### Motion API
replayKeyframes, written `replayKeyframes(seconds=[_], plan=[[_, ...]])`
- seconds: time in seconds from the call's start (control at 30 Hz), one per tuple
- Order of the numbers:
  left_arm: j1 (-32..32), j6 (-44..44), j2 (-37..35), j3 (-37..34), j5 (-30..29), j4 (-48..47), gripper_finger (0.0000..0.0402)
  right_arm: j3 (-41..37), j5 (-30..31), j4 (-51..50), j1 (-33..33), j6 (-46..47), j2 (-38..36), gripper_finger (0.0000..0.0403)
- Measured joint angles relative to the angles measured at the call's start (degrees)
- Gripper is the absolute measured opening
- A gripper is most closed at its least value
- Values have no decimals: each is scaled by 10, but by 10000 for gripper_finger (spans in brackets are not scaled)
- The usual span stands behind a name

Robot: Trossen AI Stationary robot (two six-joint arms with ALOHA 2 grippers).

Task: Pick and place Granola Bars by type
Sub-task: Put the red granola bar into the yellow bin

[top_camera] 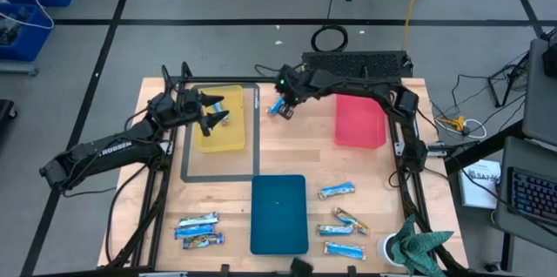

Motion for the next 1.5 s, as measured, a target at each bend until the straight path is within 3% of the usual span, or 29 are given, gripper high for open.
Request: replayKeyframes(seconds=[0.27,0.57,1.17,1.3,1.4,1.5], plan=[[-55,-20,121,0,-37,228,340,0,118,171,134,-125,-26,0],[-55,-55,228,0,-47,391,340,0,138,278,194,-181,-27,0],[-77,-74,258,33,-41,381,340,-39,136,337,190,-184,-26,0],[-87,-64,283,42,-72,376,338,-39,136,343,190,-185,-26,0],[-86,-57,286,42,-74,381,318,-39,136,341,190,-185,-26,0],[-86,-52,286,42,-67,381,271,-39,136,342,190,-185,-26,0]])
